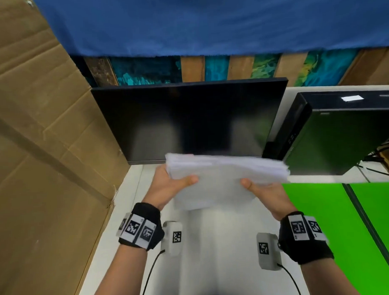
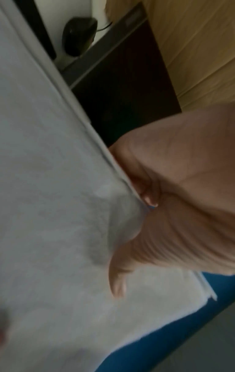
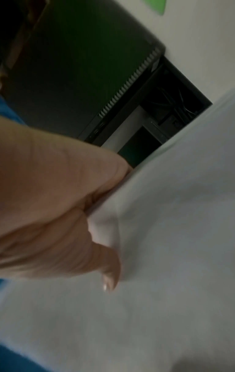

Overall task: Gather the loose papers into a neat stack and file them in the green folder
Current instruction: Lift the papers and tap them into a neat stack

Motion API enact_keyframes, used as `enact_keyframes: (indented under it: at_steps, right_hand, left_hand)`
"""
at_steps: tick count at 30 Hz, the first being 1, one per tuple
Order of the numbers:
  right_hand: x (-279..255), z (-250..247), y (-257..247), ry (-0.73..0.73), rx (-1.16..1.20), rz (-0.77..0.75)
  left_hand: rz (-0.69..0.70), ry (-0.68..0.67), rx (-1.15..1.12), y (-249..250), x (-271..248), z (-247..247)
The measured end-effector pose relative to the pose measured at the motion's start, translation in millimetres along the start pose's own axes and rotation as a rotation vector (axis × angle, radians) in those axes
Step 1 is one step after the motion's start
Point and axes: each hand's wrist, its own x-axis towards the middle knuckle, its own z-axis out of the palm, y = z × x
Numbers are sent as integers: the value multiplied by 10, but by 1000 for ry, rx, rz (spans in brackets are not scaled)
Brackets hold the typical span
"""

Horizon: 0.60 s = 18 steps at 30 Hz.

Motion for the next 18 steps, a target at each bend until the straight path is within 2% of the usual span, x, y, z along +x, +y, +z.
enact_keyframes:
  at_steps: [3, 6, 10, 14, 16, 18]
  right_hand:
    - [3, -29, -65, -104, 49, -61]
    - [21, 8, -158, -126, 43, -68]
    - [22, 163, -299, -92, 26, -122]
    - [36, 94, -453, -85, 65, -211]
    - [61, 38, -448, -83, 57, -211]
    - [103, 27, -395, -65, 50, -176]
  left_hand:
    - [-32, -40, 76, -62, -10, -61]
    - [-4, -60, 64, -37, -17, -118]
    - [-23, 67, 28, -7, -3, 34]
    - [43, 80, -1, 107, 11, 69]
    - [75, 127, 5, 69, 43, 58]
    - [49, 224, -20, -19, 75, 109]
